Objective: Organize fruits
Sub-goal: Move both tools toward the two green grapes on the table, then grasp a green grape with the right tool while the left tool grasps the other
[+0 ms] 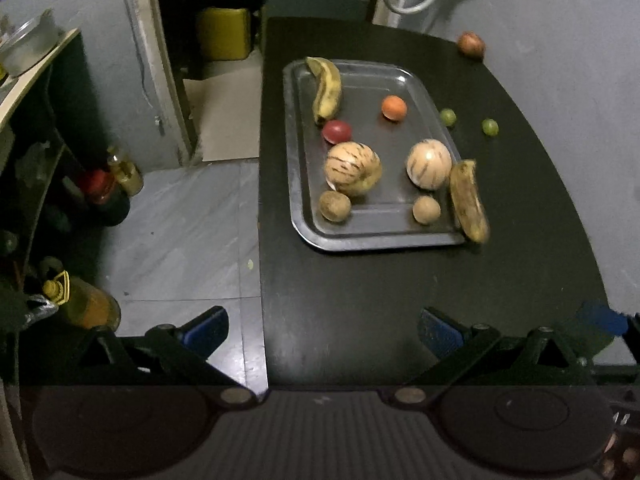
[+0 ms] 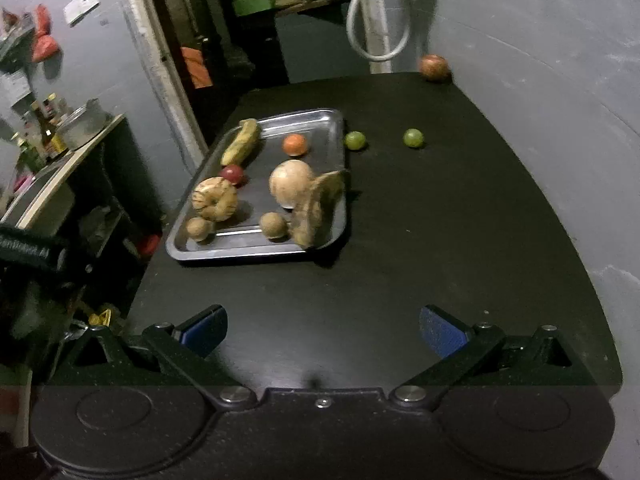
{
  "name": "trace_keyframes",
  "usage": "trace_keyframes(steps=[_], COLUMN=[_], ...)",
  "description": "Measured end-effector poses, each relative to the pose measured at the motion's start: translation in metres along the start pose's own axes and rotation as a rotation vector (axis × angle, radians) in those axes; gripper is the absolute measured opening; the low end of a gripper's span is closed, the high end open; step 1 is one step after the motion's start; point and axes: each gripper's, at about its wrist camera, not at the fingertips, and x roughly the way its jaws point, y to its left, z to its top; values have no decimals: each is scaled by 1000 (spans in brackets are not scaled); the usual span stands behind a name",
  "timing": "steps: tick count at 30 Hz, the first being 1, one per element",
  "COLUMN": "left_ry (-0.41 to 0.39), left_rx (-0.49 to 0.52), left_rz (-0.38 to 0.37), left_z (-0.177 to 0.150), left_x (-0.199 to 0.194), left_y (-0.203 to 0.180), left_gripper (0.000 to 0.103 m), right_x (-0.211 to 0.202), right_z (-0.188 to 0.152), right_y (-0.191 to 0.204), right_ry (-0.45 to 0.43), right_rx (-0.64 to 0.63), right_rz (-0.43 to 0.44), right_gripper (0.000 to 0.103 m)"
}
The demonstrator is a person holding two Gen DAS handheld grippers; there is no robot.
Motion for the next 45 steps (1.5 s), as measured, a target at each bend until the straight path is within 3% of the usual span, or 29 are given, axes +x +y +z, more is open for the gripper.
trace_keyframes(steps=[13, 19, 23, 25, 27, 30, 32, 36, 40, 45], left_ry=[25, 40, 13, -23, -96, -232, -270, -315, -359, -360], left_rx=[152, 234, 285, 347, 423, 535, 552, 551, 642, 844], left_rz=[-62, -116, -115, -84, -101, -123, -97, -125, -160, -228], left_z=[22, 31, 29, 31, 40, 62, 85, 127, 155, 160], left_x=[13, 25, 33, 28, 15, 7, 7, 6, 16, 46], left_y=[-3, -1, 0, -5, -9, -18, -26, -46, -73, -111], left_gripper=[102, 102, 102, 102, 102, 102, 102, 102, 102, 102], right_x=[-7, -3, -7, -15, -18, -18, -18, -10, 18, 68], right_z=[22, 4, -3, 8, 26, 66, 96, 148, 173, 173], right_y=[-1, 7, 12, 10, 5, -4, -10, -23, -41, -71], right_ry=[-2, -5, 11, -20, -48, -85, -124, -201, -236, -156], right_rx=[100, 195, 175, 135, 81, 1, -45, -114, -184, -121], right_rz=[-190, -214, -245, -242, -247, -262, -265, -270, -248, -180], right_gripper=[102, 102, 101, 101, 101, 101, 101, 101, 101, 93])
